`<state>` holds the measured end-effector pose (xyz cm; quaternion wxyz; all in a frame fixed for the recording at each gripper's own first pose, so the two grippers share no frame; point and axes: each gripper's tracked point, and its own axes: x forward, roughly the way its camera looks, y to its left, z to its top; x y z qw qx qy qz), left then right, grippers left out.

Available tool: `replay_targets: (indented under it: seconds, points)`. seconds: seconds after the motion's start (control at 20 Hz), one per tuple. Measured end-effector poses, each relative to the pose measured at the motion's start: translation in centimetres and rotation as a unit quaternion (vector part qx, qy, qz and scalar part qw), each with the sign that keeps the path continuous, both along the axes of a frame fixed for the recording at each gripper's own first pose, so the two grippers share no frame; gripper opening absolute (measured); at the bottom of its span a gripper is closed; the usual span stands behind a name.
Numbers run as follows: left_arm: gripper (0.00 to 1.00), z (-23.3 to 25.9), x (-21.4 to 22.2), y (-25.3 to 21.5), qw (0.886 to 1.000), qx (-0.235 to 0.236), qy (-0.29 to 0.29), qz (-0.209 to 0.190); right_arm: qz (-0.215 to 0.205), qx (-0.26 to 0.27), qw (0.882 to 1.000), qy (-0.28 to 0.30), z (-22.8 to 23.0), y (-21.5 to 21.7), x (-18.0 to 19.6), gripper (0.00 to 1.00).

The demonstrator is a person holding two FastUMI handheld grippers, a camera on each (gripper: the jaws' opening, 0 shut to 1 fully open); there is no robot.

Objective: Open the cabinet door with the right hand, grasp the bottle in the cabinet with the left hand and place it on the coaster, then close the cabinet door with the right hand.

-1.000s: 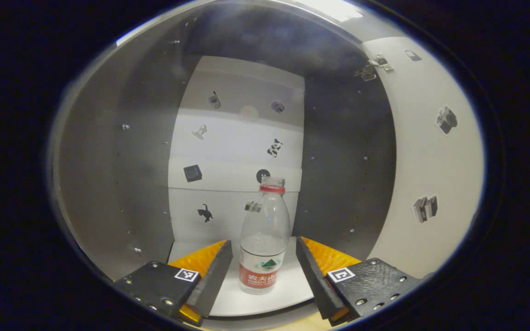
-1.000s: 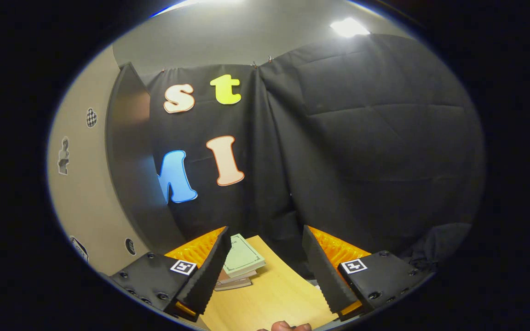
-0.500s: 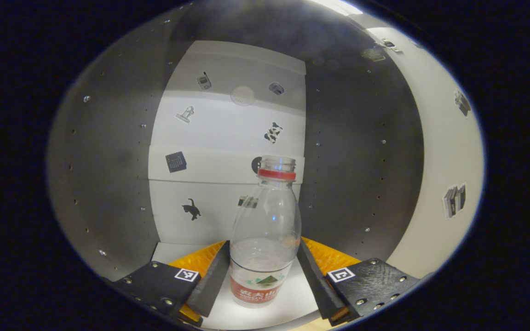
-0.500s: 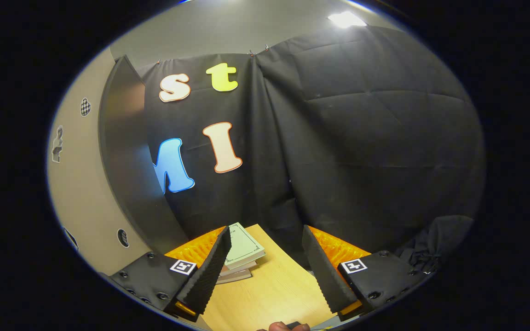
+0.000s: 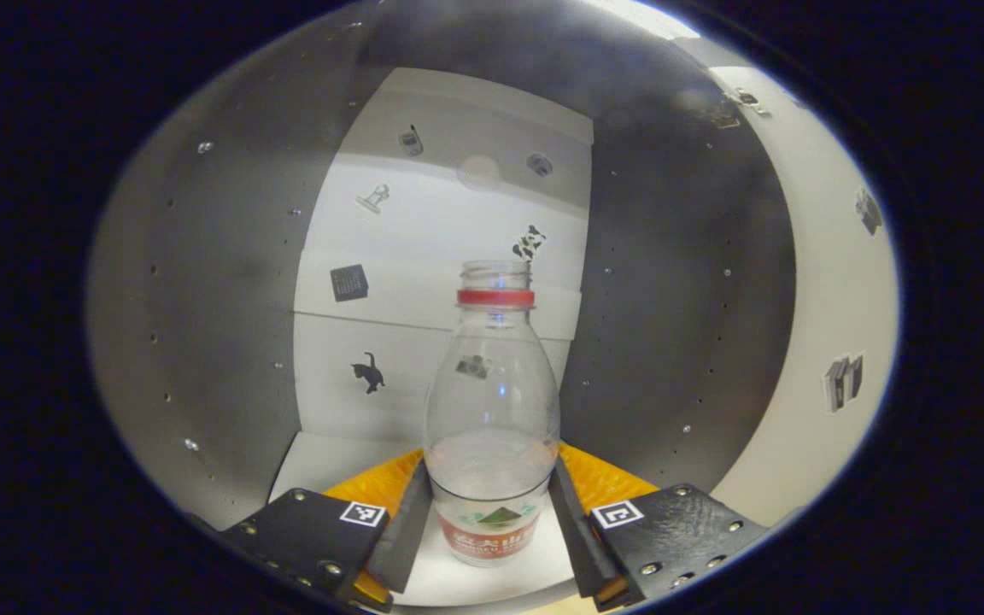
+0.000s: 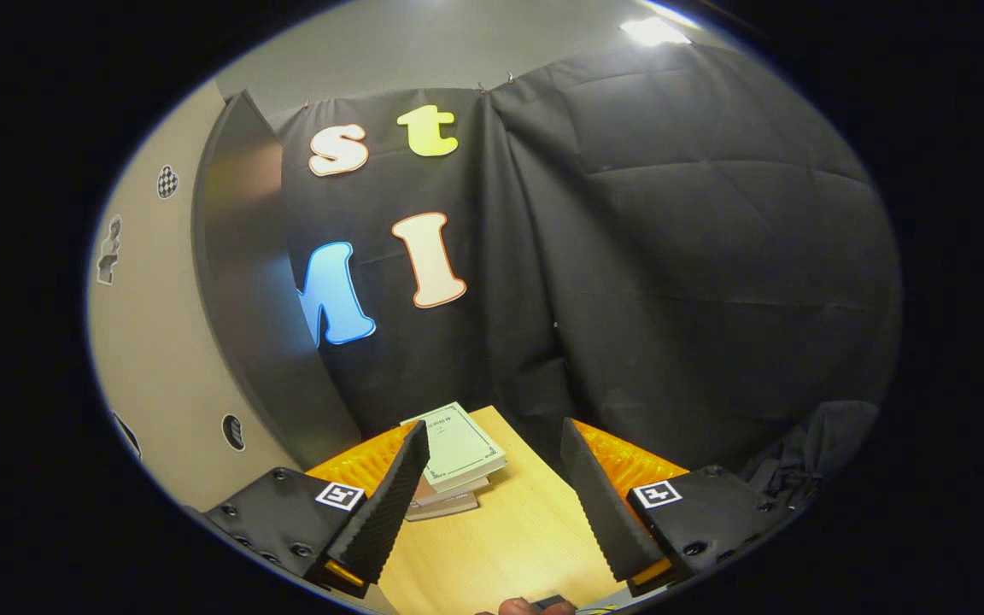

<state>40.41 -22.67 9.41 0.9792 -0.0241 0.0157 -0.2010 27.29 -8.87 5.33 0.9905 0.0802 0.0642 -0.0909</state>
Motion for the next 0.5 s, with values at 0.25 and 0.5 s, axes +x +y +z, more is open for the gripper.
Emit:
replay_targets:
  seconds: [0.25,0.5]
  points:
    - [0.7,2.8,-3.3,0.5,0.999,0.004,-0.044,-0.011,0.0,0.007,1.0,-0.006,0.2,-0.1,-0.5,0.98]
    - [0.72,4.8,-8.0,2.1,0.996,0.033,-0.084,-0.018,0.002,0.008,1.0,-0.011,0.4,0.1,-1.5,0.98]
